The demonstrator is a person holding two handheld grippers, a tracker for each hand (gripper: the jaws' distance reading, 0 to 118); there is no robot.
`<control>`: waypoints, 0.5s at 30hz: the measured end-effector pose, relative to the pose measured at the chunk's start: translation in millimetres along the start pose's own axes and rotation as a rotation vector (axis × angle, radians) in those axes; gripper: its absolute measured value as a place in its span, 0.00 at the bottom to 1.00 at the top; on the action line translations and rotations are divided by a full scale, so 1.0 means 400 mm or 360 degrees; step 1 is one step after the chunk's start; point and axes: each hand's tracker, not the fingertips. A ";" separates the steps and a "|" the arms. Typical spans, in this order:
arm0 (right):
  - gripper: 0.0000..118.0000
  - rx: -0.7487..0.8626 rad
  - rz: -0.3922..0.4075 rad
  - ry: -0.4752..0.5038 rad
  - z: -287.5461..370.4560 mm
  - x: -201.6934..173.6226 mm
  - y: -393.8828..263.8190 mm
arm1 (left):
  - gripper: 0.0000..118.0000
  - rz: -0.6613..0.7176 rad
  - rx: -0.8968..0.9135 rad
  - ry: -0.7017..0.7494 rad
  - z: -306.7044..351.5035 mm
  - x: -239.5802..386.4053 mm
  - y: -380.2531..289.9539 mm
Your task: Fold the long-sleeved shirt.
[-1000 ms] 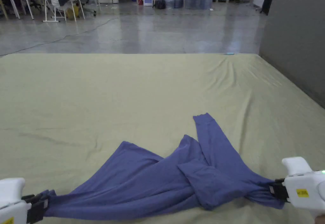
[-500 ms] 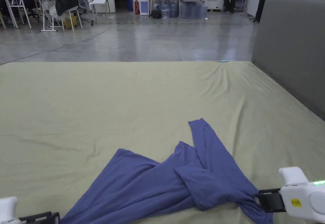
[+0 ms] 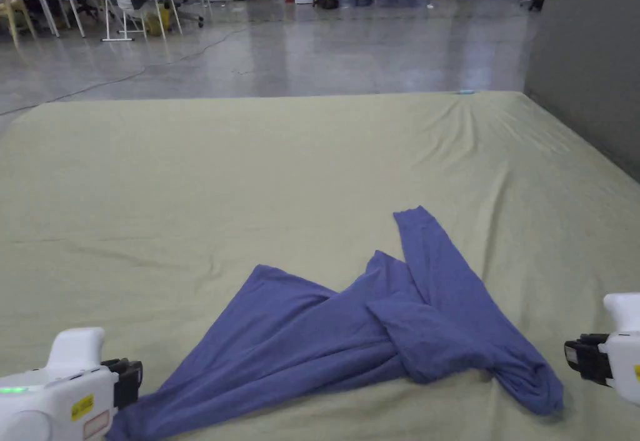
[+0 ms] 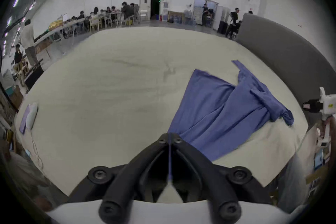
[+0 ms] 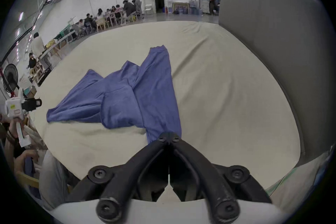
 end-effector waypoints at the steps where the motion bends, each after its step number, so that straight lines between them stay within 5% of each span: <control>1: 0.00 0.0000 -0.0006 0.0004 0.004 -0.005 0.000 | 0.27 0.0080 -0.0102 0.0024 -0.051 -0.048 -0.002; 2: 0.00 -0.0002 -0.0006 0.0013 0.008 -0.010 0.001 | 0.59 0.0084 -0.0165 0.0079 -0.069 -0.053 -0.006; 3: 0.00 -0.0003 -0.0005 0.0018 0.005 -0.004 0.009 | 0.81 0.0092 -0.0225 0.0114 -0.088 -0.059 -0.013; 6: 0.00 0.0005 -0.0007 0.0017 0.014 -0.020 0.007 | 0.83 0.0104 -0.0343 0.0169 -0.163 -0.089 -0.046; 8: 0.00 -0.0007 -0.0005 0.0022 0.005 -0.013 0.012 | 0.74 0.0100 -0.0398 0.0188 -0.206 -0.106 -0.063; 11: 0.00 -0.0039 0.0021 0.0011 -0.008 -0.014 0.021 | 0.39 0.0096 -0.0416 0.0172 -0.253 -0.134 -0.082; 12: 0.00 -0.0041 0.0031 0.0008 -0.009 -0.018 0.026 | 0.14 0.0100 -0.0379 0.0192 -0.246 -0.134 -0.075; 13: 0.00 -0.0043 0.0044 0.0006 -0.011 -0.026 0.037 | 0.00 0.0058 -0.0337 0.0192 -0.220 -0.090 -0.085; 15: 0.00 -0.0039 0.0077 0.0025 -0.029 -0.032 0.077 | 0.00 0.0085 -0.0253 0.0047 -0.202 -0.088 -0.067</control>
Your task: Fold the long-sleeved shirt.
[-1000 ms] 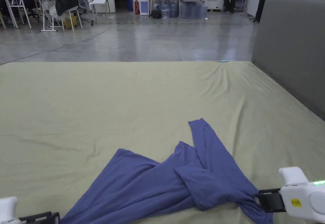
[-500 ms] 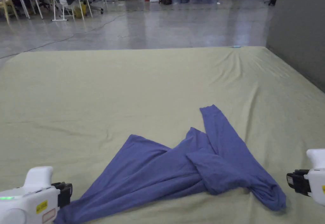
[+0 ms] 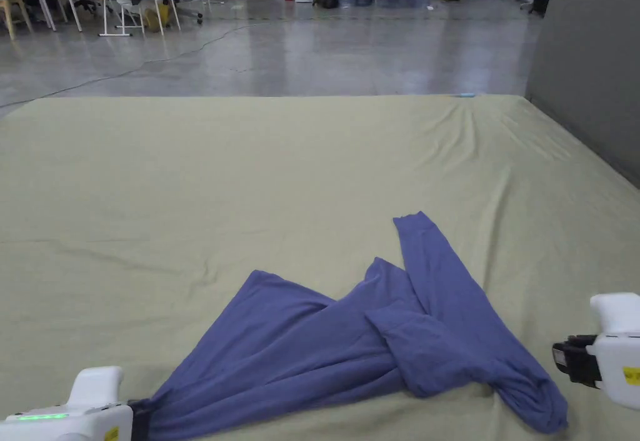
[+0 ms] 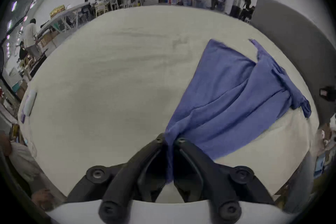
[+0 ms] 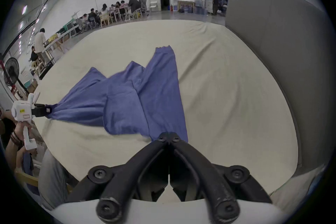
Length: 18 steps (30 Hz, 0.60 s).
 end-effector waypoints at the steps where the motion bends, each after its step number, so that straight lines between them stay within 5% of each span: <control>1: 0.00 0.0019 0.0027 0.0015 -0.005 -0.012 0.030 | 0.00 -0.0046 0.0016 0.0090 0.008 0.008 0.013; 7: 0.00 0.0079 0.0216 0.0214 -0.134 -0.116 0.303 | 0.00 -0.0145 0.0090 0.0051 0.085 0.094 0.046; 8: 0.14 0.0069 0.0218 0.0279 -0.182 -0.133 0.351 | 0.00 -0.0117 0.0085 0.0041 0.085 0.095 0.051; 10: 0.72 -0.0007 0.0239 0.0367 -0.280 -0.176 0.425 | 0.00 -0.0062 0.0080 0.0029 0.079 0.092 0.062; 11: 0.79 -0.0080 0.0275 0.0373 -0.338 -0.205 0.455 | 0.00 -0.0036 0.0075 0.0026 0.078 0.092 0.062; 18: 0.79 -0.0452 0.0501 0.0205 -0.650 -0.321 0.508 | 0.00 0.0024 0.0047 0.0005 0.065 0.088 0.072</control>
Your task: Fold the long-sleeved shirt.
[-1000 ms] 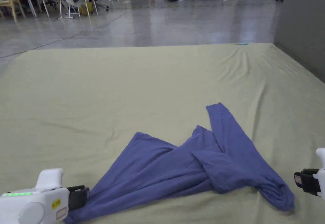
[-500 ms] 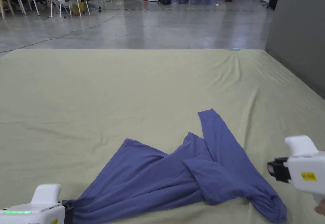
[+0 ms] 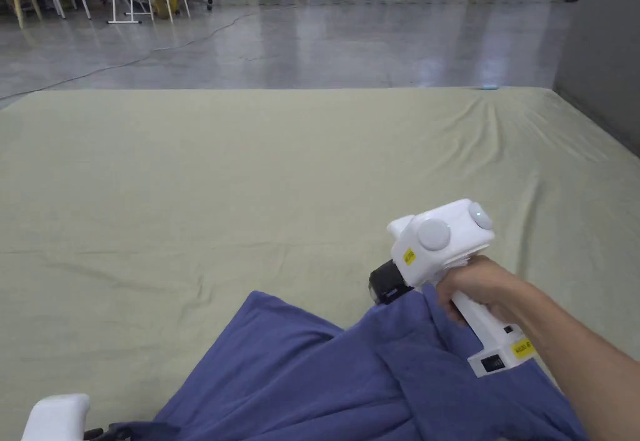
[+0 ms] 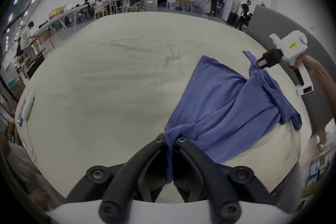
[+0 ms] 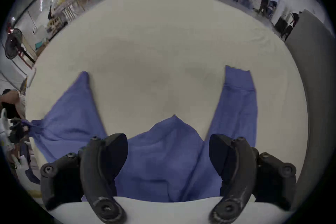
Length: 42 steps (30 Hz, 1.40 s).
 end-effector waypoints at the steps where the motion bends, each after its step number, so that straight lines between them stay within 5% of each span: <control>1: 0.78 -0.0014 -0.0003 0.0004 -0.032 0.001 0.007 | 0.00 0.0005 0.0000 0.0003 -0.001 0.000 0.002; 2: 0.71 -0.0044 -0.0006 0.0012 -0.061 0.005 0.011 | 0.00 0.0015 -0.0002 0.0000 -0.002 -0.002 0.004; 4: 0.34 -0.0170 0.0006 -0.0019 -0.099 -0.002 0.008 | 0.00 0.0039 -0.0007 -0.0001 -0.013 -0.016 0.011; 5: 0.29 -0.0243 0.0015 -0.0028 -0.113 -0.005 0.002 | 0.00 0.0038 -0.0006 -0.0002 -0.015 -0.017 0.013; 6: 0.08 -0.0170 -0.0009 -0.0013 -0.101 -0.012 0.000 | 0.00 0.0035 -0.0006 0.0001 -0.016 -0.016 0.015; 7: 0.01 -0.0163 -0.0024 -0.0016 -0.089 -0.014 0.008 | 0.00 0.0032 -0.0006 0.0010 -0.018 -0.016 0.019; 8: 0.01 -0.0152 -0.0060 0.0058 -0.078 -0.016 0.010 | 0.00 0.0033 -0.0006 0.0009 -0.024 -0.024 0.026; 11: 0.01 -0.0038 0.0010 -0.0068 -0.016 -0.023 -0.001 | 0.00 0.0068 0.0040 0.0007 -0.020 -0.030 0.063; 17: 0.01 0.0432 -0.0108 -0.0074 0.272 0.052 0.027 | 0.00 0.0018 0.0371 -0.0001 0.051 -0.012 0.286; 21: 0.01 0.0730 -0.0182 -0.0128 0.500 0.157 0.103 | 0.00 -0.0068 0.0609 0.0028 0.131 0.037 0.532; 25: 0.01 0.1007 -0.0182 -0.0343 0.755 0.246 0.232 | 0.00 -0.0076 0.0876 -0.0043 0.255 0.089 0.851; 31: 0.01 0.1367 -0.0366 -0.0473 1.056 0.327 0.453 | 0.00 -0.0175 0.1114 0.0050 0.426 0.204 1.230; 38: 0.01 0.1436 -0.0457 -0.0604 1.100 0.362 0.540 | 0.00 -0.0357 0.1189 0.0264 0.454 0.302 1.376; 42: 0.01 0.1381 -0.0573 -0.0483 1.052 0.409 0.538 | 0.00 -0.0347 0.1145 0.0245 0.408 0.308 1.375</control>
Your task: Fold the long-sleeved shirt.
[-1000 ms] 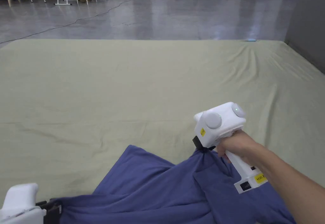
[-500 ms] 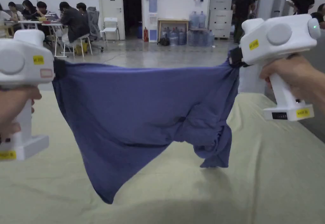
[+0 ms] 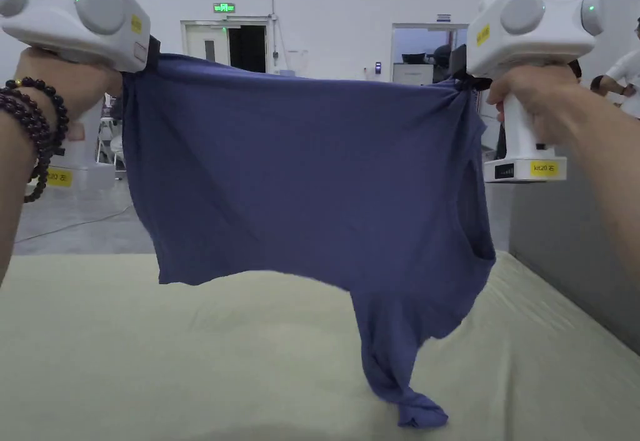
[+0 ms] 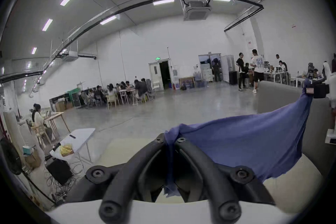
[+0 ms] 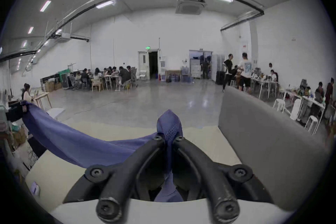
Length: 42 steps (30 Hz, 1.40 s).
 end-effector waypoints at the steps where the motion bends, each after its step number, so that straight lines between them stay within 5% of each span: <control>1: 0.01 -0.0012 0.0000 -0.0004 -0.010 0.006 -0.018 | 0.00 0.0004 -0.0011 -0.0016 -0.005 0.005 -0.023; 13: 0.01 -0.0111 -0.0010 0.0026 -0.002 0.033 -0.238 | 0.00 0.0046 -0.0198 -0.0121 -0.034 0.019 -0.262; 17: 0.01 -0.0078 -0.0052 0.0078 0.083 0.059 -0.315 | 0.00 0.0111 -0.0205 -0.0206 0.044 0.001 -0.331; 27: 0.01 -0.0254 0.0142 0.0202 0.381 0.085 -0.756 | 0.00 0.0047 -0.0351 -0.0372 0.363 -0.014 -0.734; 35: 0.01 -0.0767 0.0222 0.0319 0.690 0.081 -1.181 | 0.00 0.0111 -0.0674 -0.0460 0.706 -0.023 -1.132; 42: 0.01 -0.1308 0.0349 0.0435 0.794 0.042 -1.404 | 0.00 0.0013 -0.0989 -0.0508 0.831 -0.026 -1.362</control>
